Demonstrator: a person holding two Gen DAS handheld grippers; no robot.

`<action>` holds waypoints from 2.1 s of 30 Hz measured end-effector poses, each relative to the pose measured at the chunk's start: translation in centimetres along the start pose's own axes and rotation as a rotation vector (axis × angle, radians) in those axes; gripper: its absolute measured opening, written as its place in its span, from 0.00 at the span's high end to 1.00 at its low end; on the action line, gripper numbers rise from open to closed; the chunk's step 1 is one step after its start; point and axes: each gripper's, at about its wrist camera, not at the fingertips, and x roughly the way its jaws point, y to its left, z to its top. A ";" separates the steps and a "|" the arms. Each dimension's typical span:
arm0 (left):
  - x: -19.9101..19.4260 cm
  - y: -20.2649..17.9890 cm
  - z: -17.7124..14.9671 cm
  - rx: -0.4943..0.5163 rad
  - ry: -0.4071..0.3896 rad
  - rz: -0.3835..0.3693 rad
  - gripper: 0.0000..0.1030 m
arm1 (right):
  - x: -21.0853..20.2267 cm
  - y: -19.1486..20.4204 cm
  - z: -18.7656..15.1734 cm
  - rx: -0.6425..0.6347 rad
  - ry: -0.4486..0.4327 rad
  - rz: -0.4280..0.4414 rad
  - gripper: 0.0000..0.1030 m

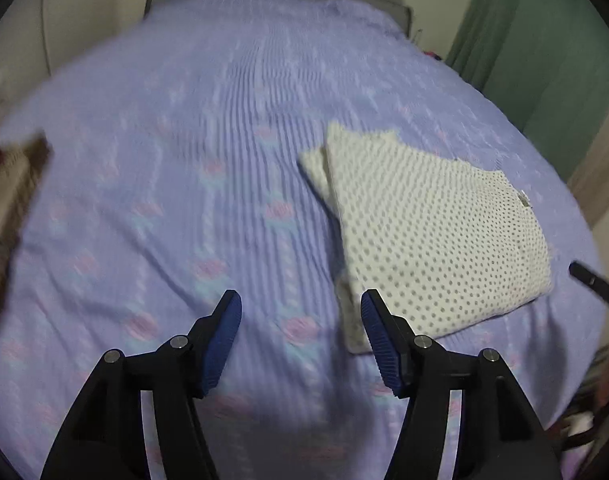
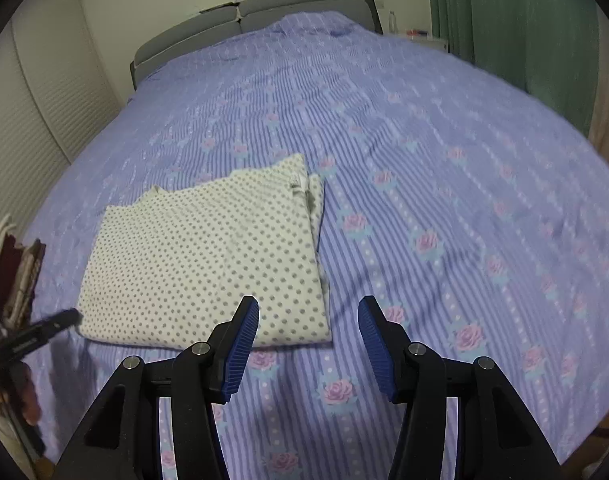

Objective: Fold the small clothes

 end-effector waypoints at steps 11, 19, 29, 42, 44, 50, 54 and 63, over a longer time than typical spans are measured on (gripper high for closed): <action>1.9 -0.6 4.3 0.074 -0.009 -0.193 0.38 | 0.4 4.9 1.6 -0.061 -0.030 -0.003 0.37; 7.0 1.3 4.8 -0.062 0.076 -0.355 0.38 | 2.1 7.9 1.7 -0.118 -0.002 0.030 0.37; 9.2 1.5 5.2 -0.125 0.116 -0.527 0.39 | 4.1 8.5 1.6 -0.112 0.034 0.045 0.37; 7.8 0.5 6.0 -0.193 0.193 -0.543 0.84 | 2.6 7.3 1.0 -0.071 0.018 0.061 0.37; 6.8 -1.1 6.7 -0.171 0.201 -0.444 0.84 | 2.0 6.9 0.9 -0.065 0.011 0.065 0.37; 4.2 -8.4 9.8 0.003 0.251 -0.125 0.84 | 0.5 5.2 0.6 -0.046 -0.005 0.054 0.37; 4.0 -12.5 11.7 0.062 0.275 -0.091 0.84 | -0.7 2.8 0.4 -0.001 -0.021 0.069 0.37; 6.5 -21.1 12.1 0.141 0.340 -0.043 0.84 | -1.3 -2.9 1.6 0.071 -0.047 0.050 0.37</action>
